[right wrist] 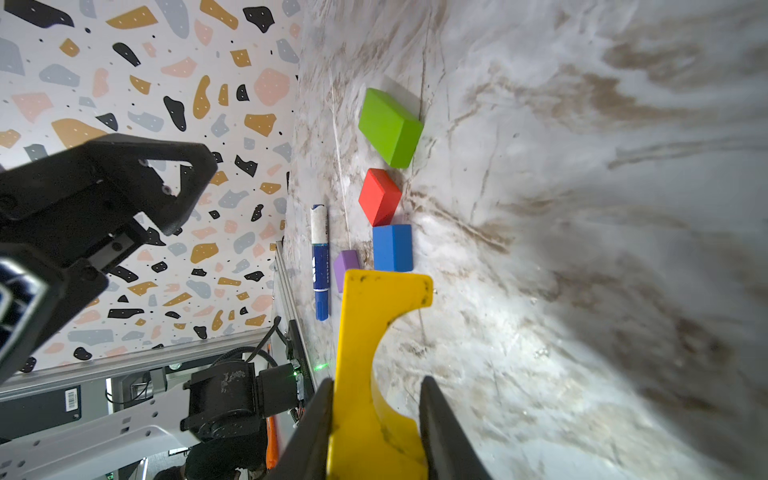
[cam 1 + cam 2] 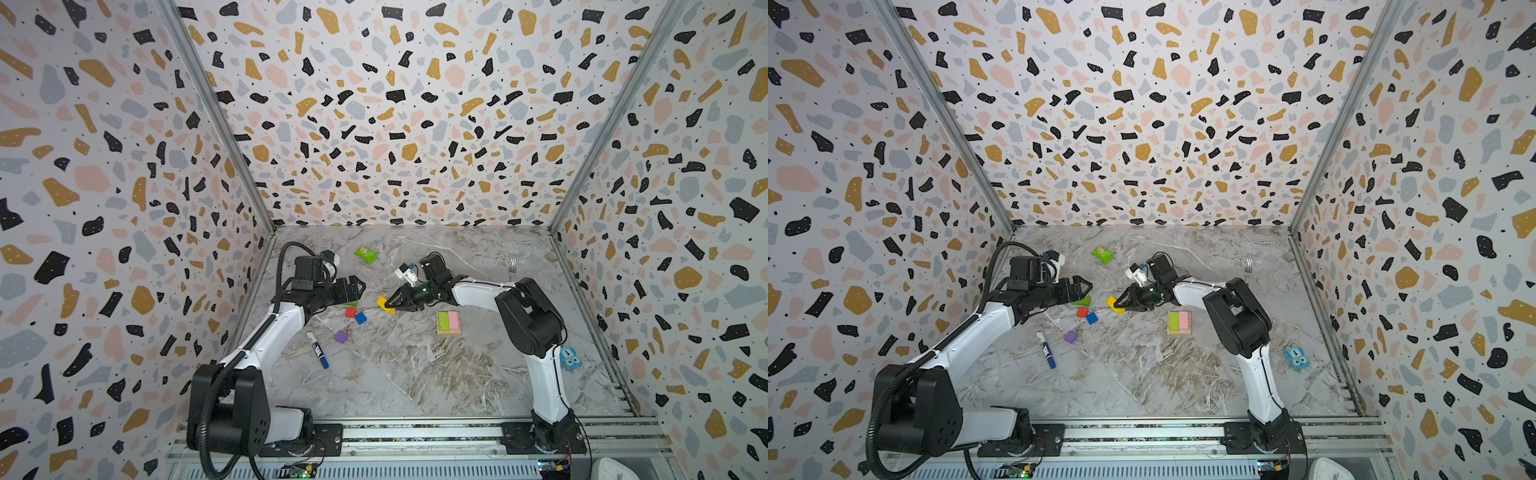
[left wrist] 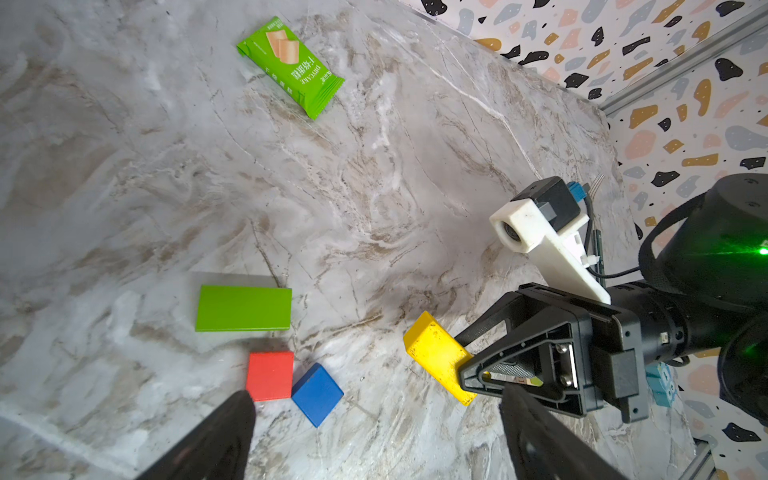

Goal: Build the wood block tower
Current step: 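Lift the yellow arch block off the table with the right gripper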

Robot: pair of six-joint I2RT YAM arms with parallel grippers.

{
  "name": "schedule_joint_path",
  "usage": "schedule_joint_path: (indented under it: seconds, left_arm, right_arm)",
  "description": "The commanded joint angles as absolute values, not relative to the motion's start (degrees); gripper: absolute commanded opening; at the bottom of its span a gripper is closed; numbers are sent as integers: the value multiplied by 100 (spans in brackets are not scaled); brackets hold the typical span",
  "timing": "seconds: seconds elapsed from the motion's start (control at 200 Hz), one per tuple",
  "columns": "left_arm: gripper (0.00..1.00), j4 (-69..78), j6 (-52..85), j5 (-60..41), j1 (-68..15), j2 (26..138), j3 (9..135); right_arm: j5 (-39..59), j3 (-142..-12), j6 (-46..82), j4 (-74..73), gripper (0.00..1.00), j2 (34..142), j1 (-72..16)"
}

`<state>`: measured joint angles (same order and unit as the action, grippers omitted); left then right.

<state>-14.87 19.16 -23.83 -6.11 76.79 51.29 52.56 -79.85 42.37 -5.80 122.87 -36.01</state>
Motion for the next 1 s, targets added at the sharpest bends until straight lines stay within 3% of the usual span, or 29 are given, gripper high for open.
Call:
schedule_joint_path:
  seconds: [0.0, 0.561, 0.996]
  left_arm:
    - [93, -1303, 1942, -2470, -589, 7671, 5080]
    - [93, -1304, 1933, -2452, -589, 7638, 5080]
    - [93, -1310, 1925, -2444, -589, 7646, 5080]
  right_arm:
    - [5326, -8064, 4626, -923, 22, 12455, -3547]
    - [5078, -8591, 5494, -1598, 22, 13242, -3367]
    - [5059, -8786, 5799, -1450, 28, 13570, -3211]
